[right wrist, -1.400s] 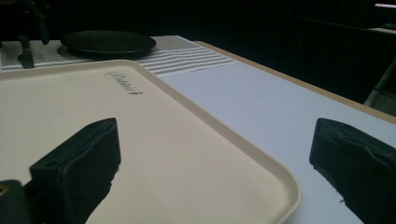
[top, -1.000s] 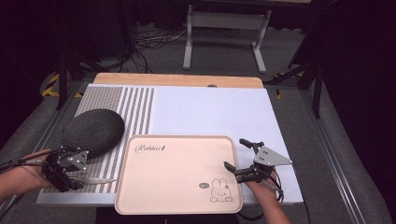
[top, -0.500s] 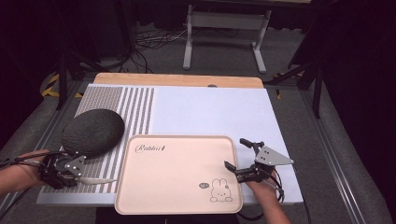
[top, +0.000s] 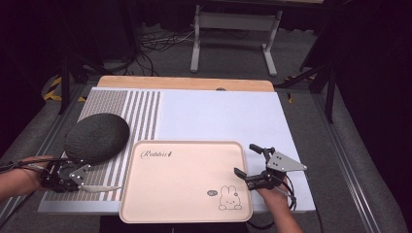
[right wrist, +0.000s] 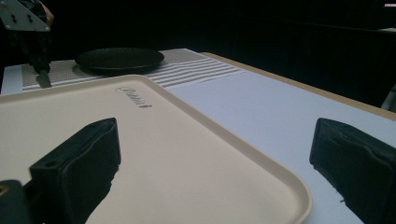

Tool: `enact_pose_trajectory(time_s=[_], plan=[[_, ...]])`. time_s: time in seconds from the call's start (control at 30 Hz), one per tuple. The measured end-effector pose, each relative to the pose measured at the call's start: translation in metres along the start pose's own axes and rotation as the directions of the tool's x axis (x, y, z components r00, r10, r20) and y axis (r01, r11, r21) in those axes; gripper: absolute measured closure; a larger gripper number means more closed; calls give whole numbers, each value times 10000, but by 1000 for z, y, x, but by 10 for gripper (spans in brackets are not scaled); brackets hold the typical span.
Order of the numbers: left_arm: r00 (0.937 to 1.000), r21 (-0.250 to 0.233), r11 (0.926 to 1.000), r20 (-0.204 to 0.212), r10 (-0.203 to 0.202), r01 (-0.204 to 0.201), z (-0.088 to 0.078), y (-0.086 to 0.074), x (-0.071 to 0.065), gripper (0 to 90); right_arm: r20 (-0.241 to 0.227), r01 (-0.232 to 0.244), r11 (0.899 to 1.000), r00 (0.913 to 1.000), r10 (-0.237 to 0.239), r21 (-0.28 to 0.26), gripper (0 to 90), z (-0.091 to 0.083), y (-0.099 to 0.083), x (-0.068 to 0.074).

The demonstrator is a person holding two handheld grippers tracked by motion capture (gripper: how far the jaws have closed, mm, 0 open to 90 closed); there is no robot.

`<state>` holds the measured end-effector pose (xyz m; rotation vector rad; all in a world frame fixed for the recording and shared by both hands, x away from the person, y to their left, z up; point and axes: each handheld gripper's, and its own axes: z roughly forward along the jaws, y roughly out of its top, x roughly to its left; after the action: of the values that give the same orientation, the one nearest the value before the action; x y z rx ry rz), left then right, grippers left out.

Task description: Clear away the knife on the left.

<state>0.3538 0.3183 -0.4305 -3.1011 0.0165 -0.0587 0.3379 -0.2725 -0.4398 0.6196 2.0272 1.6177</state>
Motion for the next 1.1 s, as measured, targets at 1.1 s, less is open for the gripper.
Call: enact_pose_trajectory(time_s=[1.1], plan=[[9668, -1300, 9586, 676, -2464, 2533, -40, 8, 11, 803, 43, 5, 10000, 10000, -5, -18, 27, -1, 0, -1]])
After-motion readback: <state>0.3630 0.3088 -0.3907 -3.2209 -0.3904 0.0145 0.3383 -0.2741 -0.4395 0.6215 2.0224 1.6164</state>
